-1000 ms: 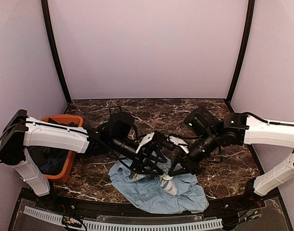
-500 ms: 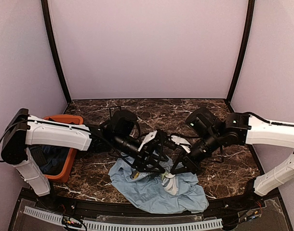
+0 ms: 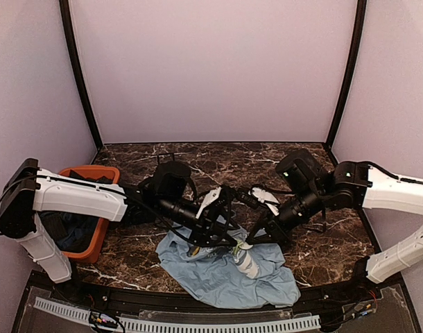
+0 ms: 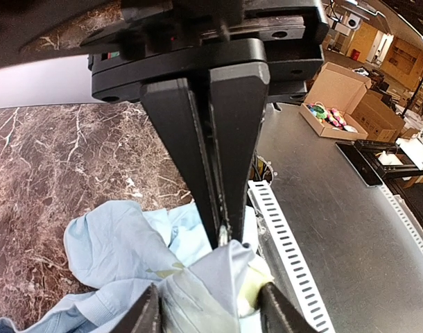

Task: Pin the brooch onto the clothing
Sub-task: Pass from the right arm to the left, then pass from the left arm to the right

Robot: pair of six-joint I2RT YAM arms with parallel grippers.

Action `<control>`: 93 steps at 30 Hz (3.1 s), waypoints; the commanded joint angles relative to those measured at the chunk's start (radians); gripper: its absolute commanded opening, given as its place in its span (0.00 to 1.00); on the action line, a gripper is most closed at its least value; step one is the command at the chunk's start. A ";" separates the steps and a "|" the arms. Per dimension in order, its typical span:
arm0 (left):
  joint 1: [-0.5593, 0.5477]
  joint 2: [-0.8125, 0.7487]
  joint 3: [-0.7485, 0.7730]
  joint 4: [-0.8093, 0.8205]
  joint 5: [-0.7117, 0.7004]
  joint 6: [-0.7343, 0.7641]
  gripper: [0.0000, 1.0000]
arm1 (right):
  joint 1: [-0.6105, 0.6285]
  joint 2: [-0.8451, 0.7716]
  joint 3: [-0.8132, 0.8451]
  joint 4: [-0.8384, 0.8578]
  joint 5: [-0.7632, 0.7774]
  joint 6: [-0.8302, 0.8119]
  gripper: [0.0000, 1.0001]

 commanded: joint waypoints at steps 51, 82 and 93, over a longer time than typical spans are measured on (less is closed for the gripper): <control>0.007 0.043 -0.232 0.886 -0.180 -0.565 0.01 | -0.010 -0.433 -0.508 0.744 0.272 0.312 0.49; 0.007 0.078 -0.261 0.984 -0.236 -0.634 0.01 | -0.018 -0.302 -0.485 0.923 0.180 0.254 0.17; 0.006 0.069 -0.280 0.991 -0.253 -0.632 0.01 | -0.041 -0.309 -0.476 0.933 0.142 0.279 0.10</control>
